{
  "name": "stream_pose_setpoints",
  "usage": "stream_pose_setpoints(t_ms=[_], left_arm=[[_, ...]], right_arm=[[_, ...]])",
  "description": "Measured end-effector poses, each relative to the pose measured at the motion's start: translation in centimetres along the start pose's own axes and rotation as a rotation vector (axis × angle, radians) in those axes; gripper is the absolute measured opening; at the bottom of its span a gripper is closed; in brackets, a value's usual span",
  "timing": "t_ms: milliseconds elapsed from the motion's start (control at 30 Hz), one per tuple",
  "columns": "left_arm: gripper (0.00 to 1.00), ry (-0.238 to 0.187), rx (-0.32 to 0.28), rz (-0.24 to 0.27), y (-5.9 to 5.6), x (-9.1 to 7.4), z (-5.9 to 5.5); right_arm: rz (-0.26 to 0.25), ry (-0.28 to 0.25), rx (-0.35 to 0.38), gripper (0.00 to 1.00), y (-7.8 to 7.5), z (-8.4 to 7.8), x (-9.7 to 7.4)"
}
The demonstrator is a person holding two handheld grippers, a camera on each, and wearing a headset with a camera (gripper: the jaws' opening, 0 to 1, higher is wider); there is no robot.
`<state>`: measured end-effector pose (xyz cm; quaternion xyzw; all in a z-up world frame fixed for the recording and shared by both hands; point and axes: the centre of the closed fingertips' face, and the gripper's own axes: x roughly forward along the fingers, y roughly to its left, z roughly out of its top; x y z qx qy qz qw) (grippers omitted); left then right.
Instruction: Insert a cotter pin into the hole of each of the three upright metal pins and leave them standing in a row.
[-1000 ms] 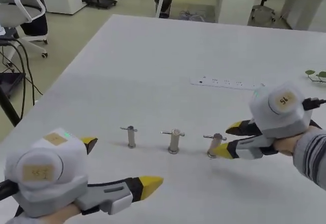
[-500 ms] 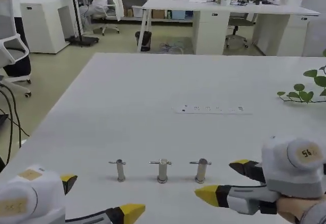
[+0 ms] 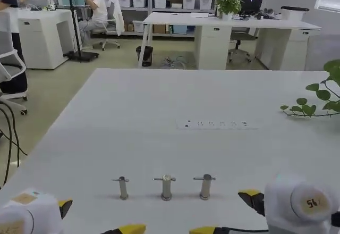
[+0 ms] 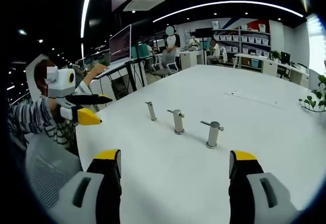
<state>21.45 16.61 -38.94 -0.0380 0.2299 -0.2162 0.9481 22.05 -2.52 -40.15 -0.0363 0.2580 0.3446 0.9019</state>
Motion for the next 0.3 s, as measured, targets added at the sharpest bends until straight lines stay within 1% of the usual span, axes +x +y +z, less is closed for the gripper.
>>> stream_pose_setpoints(t_ms=[67, 200, 300], left_arm=[[0.99, -0.008, -0.001, 0.000, -0.03, -0.07, 0.11], [0.99, -0.009, 0.004, 0.001, -0.01, -0.12, 0.15], [0.99, -0.014, 0.003, 0.002, 0.00, -0.20, 0.26]], right_arm=[[-0.008, 0.003, 0.013, 0.87, -0.10, -0.27, -0.06], [-0.009, 0.001, 0.018, 0.88, 0.02, -0.38, -0.19], [-0.018, -0.003, 0.006, 0.90, -0.17, -0.32, -0.33]])
